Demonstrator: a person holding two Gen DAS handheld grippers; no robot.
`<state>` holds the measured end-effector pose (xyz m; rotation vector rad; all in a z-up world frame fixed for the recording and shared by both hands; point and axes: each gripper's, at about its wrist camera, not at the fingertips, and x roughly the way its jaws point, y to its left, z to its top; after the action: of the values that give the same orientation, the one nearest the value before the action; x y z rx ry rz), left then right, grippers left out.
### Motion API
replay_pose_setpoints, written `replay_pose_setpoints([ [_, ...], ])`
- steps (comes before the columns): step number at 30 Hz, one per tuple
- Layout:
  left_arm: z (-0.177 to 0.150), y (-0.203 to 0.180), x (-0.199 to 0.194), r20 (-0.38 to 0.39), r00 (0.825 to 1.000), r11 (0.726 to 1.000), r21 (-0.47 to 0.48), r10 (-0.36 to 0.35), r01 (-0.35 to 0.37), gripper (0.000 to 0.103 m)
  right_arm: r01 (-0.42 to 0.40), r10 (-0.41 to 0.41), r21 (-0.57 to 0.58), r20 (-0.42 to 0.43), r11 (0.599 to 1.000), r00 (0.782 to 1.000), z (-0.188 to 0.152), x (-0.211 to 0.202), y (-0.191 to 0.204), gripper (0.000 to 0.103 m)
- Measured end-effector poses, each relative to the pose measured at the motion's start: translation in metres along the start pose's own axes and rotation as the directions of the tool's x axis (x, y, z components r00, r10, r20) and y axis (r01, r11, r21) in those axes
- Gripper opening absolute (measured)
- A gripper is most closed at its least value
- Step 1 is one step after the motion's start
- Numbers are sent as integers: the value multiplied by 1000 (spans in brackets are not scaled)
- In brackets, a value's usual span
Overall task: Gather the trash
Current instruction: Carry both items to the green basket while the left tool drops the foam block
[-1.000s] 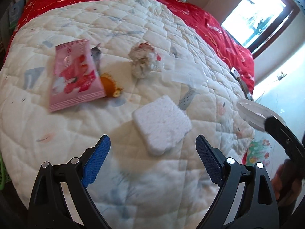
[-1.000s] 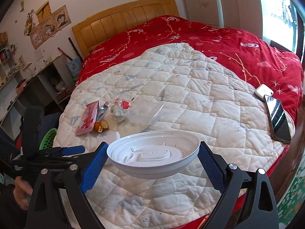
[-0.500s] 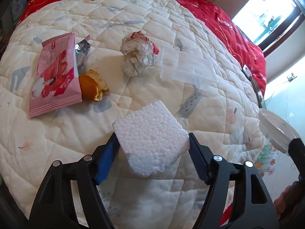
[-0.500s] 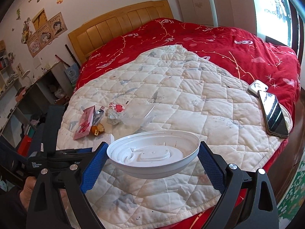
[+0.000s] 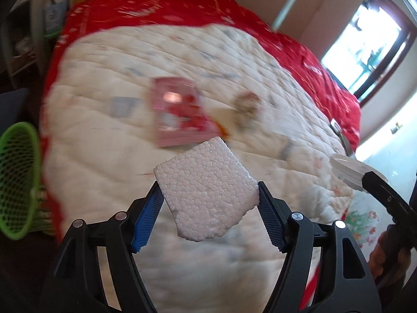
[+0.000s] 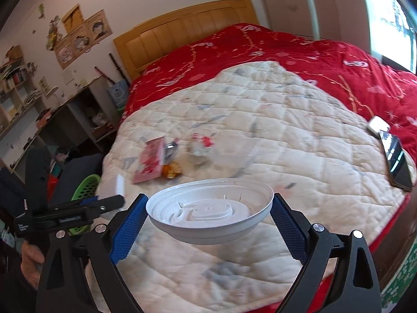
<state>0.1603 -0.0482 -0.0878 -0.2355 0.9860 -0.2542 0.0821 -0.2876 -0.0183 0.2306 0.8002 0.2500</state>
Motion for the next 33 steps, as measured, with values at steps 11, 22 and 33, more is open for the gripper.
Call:
replay_pose_setpoints([
  [11, -13, 149, -72, 72, 973, 959, -199, 219, -202, 70, -109, 104, -107, -52, 988, 993, 7, 34, 88, 90],
  [22, -14, 265, -80, 5, 938, 883, -339, 346, -324, 71, -190, 172, -184, -110, 964, 979, 13, 68, 160, 90],
  [33, -29, 318, -78, -31, 926, 839, -413, 377, -355, 86, -246, 212, -233, -161, 941, 964, 14, 97, 211, 90],
])
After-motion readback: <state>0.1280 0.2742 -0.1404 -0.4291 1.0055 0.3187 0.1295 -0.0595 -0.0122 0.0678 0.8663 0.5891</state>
